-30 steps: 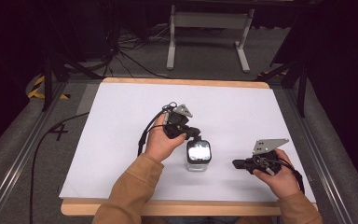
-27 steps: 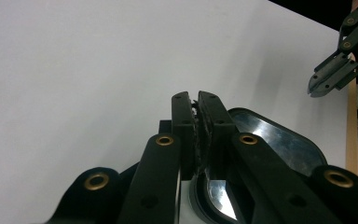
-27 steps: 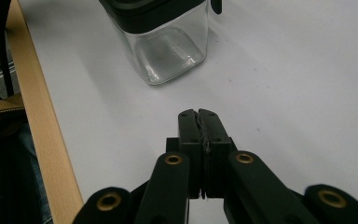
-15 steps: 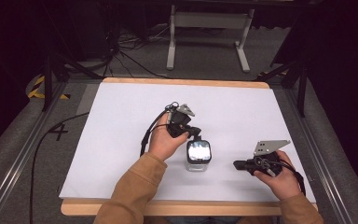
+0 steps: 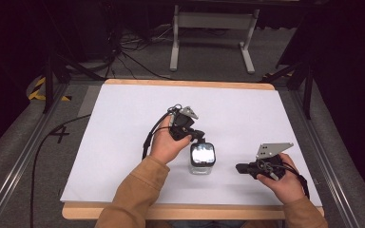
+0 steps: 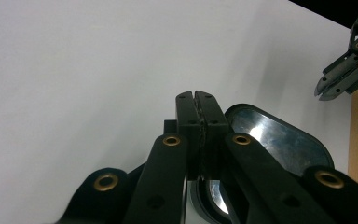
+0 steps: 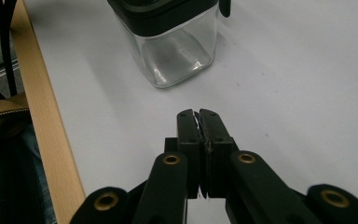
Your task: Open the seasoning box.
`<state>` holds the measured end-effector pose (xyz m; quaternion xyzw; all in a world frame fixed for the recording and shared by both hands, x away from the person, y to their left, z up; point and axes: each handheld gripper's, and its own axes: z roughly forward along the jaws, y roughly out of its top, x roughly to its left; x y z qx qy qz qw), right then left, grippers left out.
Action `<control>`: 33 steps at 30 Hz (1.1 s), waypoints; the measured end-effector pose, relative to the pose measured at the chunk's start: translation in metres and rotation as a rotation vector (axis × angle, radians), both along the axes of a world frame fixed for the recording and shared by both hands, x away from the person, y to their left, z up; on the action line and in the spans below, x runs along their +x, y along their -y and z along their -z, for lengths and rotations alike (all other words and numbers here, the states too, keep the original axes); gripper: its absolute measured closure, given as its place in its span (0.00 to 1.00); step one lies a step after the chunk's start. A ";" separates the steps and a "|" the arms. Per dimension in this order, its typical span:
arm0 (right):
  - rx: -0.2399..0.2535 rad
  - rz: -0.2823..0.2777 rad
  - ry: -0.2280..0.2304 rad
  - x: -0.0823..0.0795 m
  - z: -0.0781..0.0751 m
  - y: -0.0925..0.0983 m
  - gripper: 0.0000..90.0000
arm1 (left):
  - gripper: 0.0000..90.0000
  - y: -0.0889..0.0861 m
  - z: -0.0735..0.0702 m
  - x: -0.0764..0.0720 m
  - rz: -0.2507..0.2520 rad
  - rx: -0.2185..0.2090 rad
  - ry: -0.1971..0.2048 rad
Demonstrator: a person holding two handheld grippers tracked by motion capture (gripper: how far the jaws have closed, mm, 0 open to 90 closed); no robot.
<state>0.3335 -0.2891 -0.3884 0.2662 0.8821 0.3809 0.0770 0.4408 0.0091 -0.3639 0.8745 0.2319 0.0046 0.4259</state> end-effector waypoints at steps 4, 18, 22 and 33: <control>0.005 0.000 0.009 -0.001 -0.001 -0.002 0.99 | 1.00 0.000 0.000 0.001 0.001 -0.006 -0.013; 0.049 -0.040 0.045 -0.004 -0.005 -0.026 1.00 | 1.00 -0.001 0.002 0.003 -0.001 -0.016 -0.030; 0.068 -0.055 0.055 -0.004 -0.005 -0.035 1.00 | 1.00 -0.001 0.002 0.003 -0.005 -0.013 -0.033; 0.139 -0.046 0.131 -0.003 -0.005 -0.052 1.00 | 1.00 0.000 0.002 0.003 -0.005 -0.017 -0.019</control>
